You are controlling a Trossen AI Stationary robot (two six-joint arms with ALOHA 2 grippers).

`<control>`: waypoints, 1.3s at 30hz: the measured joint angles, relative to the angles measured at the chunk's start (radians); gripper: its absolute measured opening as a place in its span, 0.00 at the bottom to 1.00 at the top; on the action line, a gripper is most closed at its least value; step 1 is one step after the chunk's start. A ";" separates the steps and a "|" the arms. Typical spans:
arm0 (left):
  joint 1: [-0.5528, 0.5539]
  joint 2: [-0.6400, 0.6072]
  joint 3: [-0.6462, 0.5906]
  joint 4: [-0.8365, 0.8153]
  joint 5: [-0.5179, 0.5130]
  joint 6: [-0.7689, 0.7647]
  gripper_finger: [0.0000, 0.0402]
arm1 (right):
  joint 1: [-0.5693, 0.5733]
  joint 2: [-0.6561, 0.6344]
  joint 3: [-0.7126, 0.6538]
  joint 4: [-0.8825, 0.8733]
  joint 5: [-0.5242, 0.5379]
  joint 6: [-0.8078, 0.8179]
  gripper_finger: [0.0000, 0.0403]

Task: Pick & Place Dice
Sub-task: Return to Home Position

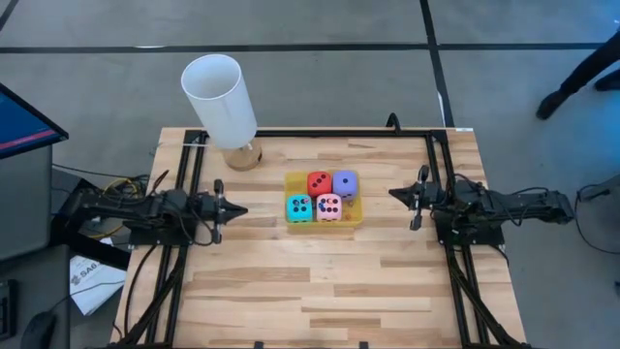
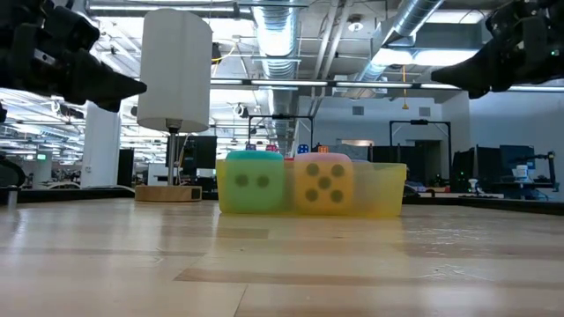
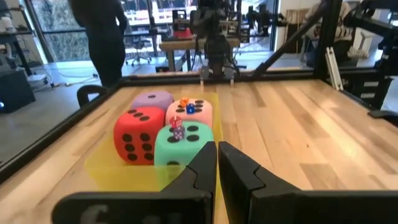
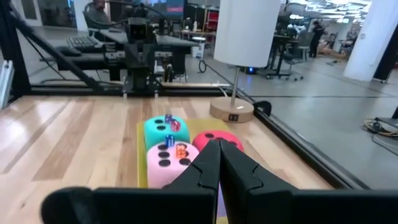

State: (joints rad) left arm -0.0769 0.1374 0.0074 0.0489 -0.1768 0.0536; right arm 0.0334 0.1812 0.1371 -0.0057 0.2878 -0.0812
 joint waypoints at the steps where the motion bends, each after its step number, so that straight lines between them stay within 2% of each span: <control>1: 0.000 0.009 0.000 0.000 0.000 0.000 0.02 | 0.000 -0.001 0.000 -0.008 0.000 -0.001 0.00; 6: 0.000 0.054 0.000 0.006 -0.001 -0.003 0.02 | -0.001 -0.045 0.000 -0.021 -0.002 -0.014 0.00; 11: 0.000 0.089 -0.001 0.020 -0.004 -0.005 0.02 | 0.000 -0.177 0.000 -0.078 -0.062 -0.024 0.00; 20: 0.000 0.119 -0.001 0.028 -0.003 -0.005 0.02 | 0.007 -0.177 0.003 -0.130 -0.112 -0.021 0.00; 25: 0.000 0.126 -0.001 0.026 -0.003 -0.006 0.02 | 0.017 -0.178 -0.068 -0.070 -0.146 -0.008 0.00; 29: 0.000 0.126 -0.001 0.026 -0.002 -0.006 0.02 | 0.015 -0.176 -0.126 0.041 -0.163 -0.011 0.00; 39: 0.000 0.128 -0.001 0.028 -0.001 -0.006 0.02 | 0.003 -0.148 -0.126 0.033 -0.159 -0.023 0.00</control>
State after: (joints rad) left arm -0.0772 0.2649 0.0067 0.0765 -0.1780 0.0475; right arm 0.0364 0.0328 0.0113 0.0272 0.1291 -0.1044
